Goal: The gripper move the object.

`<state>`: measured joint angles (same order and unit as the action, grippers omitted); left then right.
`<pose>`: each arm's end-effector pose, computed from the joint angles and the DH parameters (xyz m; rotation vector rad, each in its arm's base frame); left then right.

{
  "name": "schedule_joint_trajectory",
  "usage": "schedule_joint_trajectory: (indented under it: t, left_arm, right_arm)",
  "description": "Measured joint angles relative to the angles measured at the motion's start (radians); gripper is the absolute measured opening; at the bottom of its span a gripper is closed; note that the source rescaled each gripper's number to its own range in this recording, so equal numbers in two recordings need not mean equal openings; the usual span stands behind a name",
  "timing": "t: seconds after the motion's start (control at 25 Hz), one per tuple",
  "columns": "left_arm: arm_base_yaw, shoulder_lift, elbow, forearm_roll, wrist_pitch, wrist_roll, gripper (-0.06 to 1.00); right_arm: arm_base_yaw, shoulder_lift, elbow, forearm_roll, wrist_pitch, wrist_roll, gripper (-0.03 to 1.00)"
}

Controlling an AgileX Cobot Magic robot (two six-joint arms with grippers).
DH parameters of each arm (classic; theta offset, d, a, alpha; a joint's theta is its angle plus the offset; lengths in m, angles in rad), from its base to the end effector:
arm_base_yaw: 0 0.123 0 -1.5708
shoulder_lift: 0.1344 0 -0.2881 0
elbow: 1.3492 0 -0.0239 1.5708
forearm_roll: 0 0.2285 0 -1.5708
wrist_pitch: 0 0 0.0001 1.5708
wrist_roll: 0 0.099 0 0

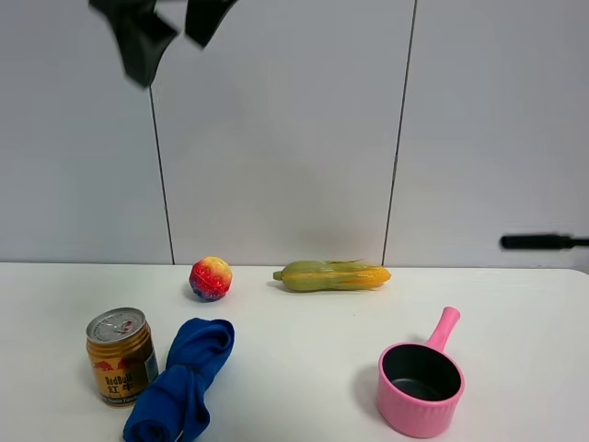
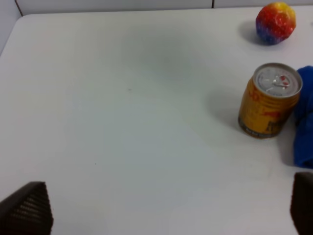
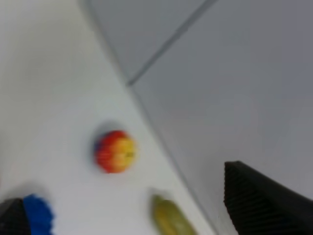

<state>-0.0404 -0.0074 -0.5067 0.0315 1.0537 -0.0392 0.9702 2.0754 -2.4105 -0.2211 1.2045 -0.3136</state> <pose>-0.0218 0.0036 0.2651 -0.0004 2.0228 -0.0129 0.2652 0.3513 0.4019 -1.3855 1.8666 0.0474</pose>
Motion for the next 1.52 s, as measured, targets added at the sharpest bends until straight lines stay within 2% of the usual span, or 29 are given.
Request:
schedule_joint_trajectory:
  t: [0.08, 0.28, 0.44, 0.6, 0.84, 1.16, 1.24, 1.4, 1.52]
  left_arm:
    - [0.0, 0.0, 0.0, 0.0, 0.0, 0.0, 1.0]
    - [0.0, 0.0, 0.0, 0.0, 0.0, 0.0, 1.0]
    - [0.0, 0.0, 0.0, 0.0, 0.0, 0.0, 1.0]
    - [0.0, 0.0, 0.0, 0.0, 0.0, 0.0, 1.0]
    - [0.0, 0.0, 0.0, 0.0, 0.0, 0.0, 1.0]
    - [0.0, 0.0, 0.0, 0.0, 0.0, 0.0, 1.0]
    - [0.0, 0.0, 0.0, 0.0, 0.0, 0.0, 1.0]
    - [0.0, 0.0, 0.0, 0.0, 0.0, 0.0, 1.0]
    - [0.0, 0.0, 0.0, 0.0, 0.0, 0.0, 1.0]
  right_arm:
    - [-0.001, -0.075, 0.0, -0.047, 0.007, 0.042, 0.43]
    - [-0.003, -0.176, 0.005, -0.079, 0.011, 0.101, 0.43]
    - [-0.031, -0.233, 0.103, -0.128, 0.011, 0.135, 0.43]
    - [-0.077, -0.309, 0.288, -0.13, 0.014, 0.146, 0.43]
    - [-0.154, -0.474, 0.59, -0.103, 0.012, 0.244, 0.43]
    - [-0.21, -0.827, 1.02, -0.081, 0.012, 0.371, 0.43]
    - [-0.227, -0.96, 1.15, -0.074, 0.011, 0.441, 0.43]
    - [-0.322, -1.129, 1.311, -0.056, 0.011, 0.51, 0.43]
    - [-0.427, -1.246, 1.426, -0.029, 0.011, 0.526, 0.43]
